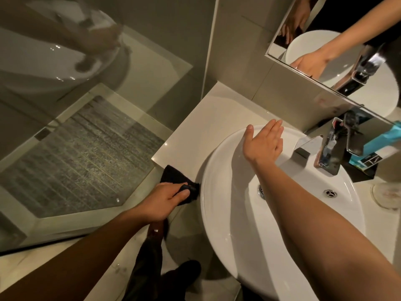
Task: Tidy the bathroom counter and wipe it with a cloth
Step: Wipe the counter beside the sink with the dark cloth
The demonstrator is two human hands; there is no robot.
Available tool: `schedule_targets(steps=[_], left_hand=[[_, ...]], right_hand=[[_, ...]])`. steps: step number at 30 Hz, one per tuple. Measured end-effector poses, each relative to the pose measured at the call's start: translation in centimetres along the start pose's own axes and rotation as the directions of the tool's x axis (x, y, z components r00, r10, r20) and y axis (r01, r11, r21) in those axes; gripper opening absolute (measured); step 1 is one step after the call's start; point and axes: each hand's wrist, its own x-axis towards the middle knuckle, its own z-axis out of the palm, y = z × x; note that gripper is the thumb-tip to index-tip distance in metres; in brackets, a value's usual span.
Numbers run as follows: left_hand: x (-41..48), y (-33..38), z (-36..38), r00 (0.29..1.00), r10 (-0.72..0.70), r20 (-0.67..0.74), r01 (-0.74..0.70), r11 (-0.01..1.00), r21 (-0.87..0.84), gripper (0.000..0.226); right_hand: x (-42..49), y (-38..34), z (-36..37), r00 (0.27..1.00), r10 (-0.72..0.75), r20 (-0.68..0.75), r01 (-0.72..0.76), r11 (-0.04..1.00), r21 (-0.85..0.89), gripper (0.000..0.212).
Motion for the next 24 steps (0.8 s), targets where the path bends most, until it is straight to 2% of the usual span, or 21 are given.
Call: schedule_targets(steps=[2, 3, 7, 9, 13, 17, 18, 22, 24], left_hand=[[-0.4, 1.8, -1.2, 0.997, -0.071, -0.014, 0.066, 0.967, -0.247, 0.038], [-0.4, 2.5, -1.9, 0.994, -0.099, -0.04, 0.082, 0.945, -0.318, 0.04], [1.8, 5.1, -4.6, 0.979, -0.166, -0.12, 0.091, 0.876, -0.474, 0.037], [3.8, 7.0, -6.1, 0.983, -0.146, -0.115, 0.067, 0.855, -0.514, 0.035], [9.7, 11.2, -8.6, 0.992, -0.045, -0.121, -0.013, 0.898, -0.44, 0.038], [17.4, 15.4, -10.0, 0.989, 0.093, -0.112, -0.121, 0.952, -0.28, 0.067], [19.5, 16.3, -9.9, 0.988, 0.125, -0.092, -0.143, 0.961, -0.235, 0.065], [26.9, 20.9, -7.9, 0.958, 0.287, 0.011, -0.286, 0.958, -0.037, 0.031], [30.2, 22.2, -5.5, 0.928, 0.368, 0.056, -0.372, 0.925, 0.083, 0.032]], right_hand=[[-0.1, -0.1, -0.1, 1.0, 0.003, 0.005, -0.003, 1.0, 0.005, 0.081], [-0.1, -0.2, -0.2, 1.0, 0.004, 0.008, -0.004, 1.0, 0.007, 0.081], [0.0, -0.1, -0.5, 1.0, 0.011, 0.02, -0.012, 1.0, 0.003, 0.081], [0.0, -0.1, -0.6, 0.999, 0.011, 0.03, -0.011, 1.0, 0.0, 0.081], [-0.1, -0.2, -0.6, 0.999, 0.023, 0.025, -0.023, 1.0, -0.001, 0.08], [-0.2, -0.3, -0.6, 0.999, 0.033, 0.004, -0.033, 0.999, -0.024, 0.079], [-0.2, -0.3, -0.6, 0.999, 0.036, 0.006, -0.036, 0.999, -0.025, 0.079], [-0.2, -0.5, -0.8, 0.999, 0.051, 0.017, -0.051, 0.999, -0.016, 0.078], [-0.1, -0.5, -0.7, 0.998, 0.064, 0.015, -0.064, 0.998, -0.023, 0.078]])
